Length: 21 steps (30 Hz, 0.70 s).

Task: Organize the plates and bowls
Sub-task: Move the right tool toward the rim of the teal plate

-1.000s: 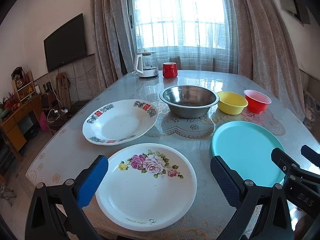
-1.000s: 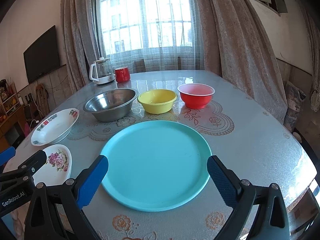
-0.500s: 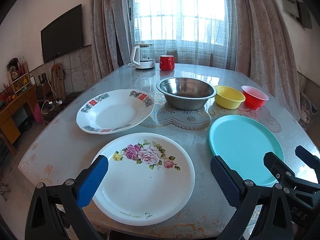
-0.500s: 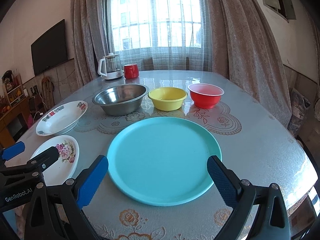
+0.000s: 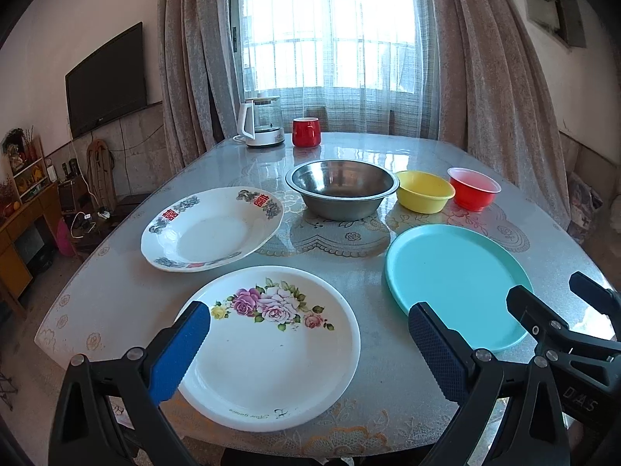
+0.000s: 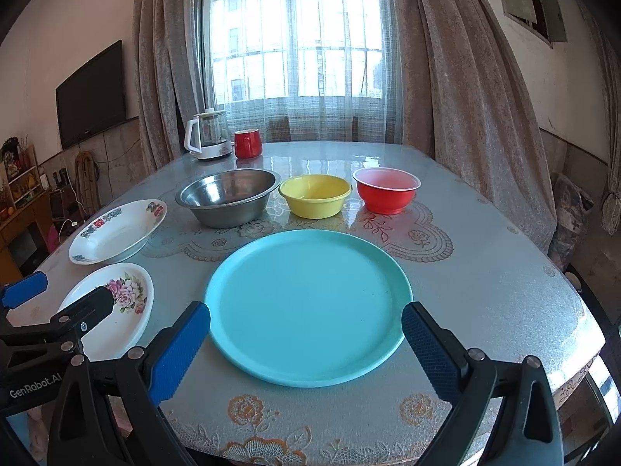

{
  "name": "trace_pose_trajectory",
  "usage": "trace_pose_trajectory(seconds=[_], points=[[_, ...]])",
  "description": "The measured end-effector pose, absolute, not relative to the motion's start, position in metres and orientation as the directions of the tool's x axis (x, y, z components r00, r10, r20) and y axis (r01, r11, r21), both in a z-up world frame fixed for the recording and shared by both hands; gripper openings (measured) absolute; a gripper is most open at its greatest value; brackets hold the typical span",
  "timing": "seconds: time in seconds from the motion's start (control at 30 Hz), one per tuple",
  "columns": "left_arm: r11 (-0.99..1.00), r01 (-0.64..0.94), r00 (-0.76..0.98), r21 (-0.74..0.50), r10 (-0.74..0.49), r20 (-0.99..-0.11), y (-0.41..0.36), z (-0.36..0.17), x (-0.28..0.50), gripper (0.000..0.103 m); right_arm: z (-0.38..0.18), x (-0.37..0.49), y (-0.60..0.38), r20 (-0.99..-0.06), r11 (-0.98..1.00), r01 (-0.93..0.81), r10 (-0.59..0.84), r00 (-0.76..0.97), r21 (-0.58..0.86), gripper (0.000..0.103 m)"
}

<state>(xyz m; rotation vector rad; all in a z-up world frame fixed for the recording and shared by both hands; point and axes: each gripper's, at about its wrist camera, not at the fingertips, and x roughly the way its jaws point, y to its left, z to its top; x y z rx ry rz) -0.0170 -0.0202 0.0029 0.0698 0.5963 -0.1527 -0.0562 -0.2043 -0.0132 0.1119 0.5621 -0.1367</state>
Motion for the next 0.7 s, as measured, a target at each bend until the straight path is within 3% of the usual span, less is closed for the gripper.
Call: trace_pose_trajectory(seconds=[0.7], points=[[0.973, 0.23, 0.768, 0.017, -0.171, -0.617, -0.038, -0.009, 0.001, 0.103, -0.031, -0.038, -0.226, -0.591, 0.974, 0.206, -0.114, 0.798, 0.09, 0.101]])
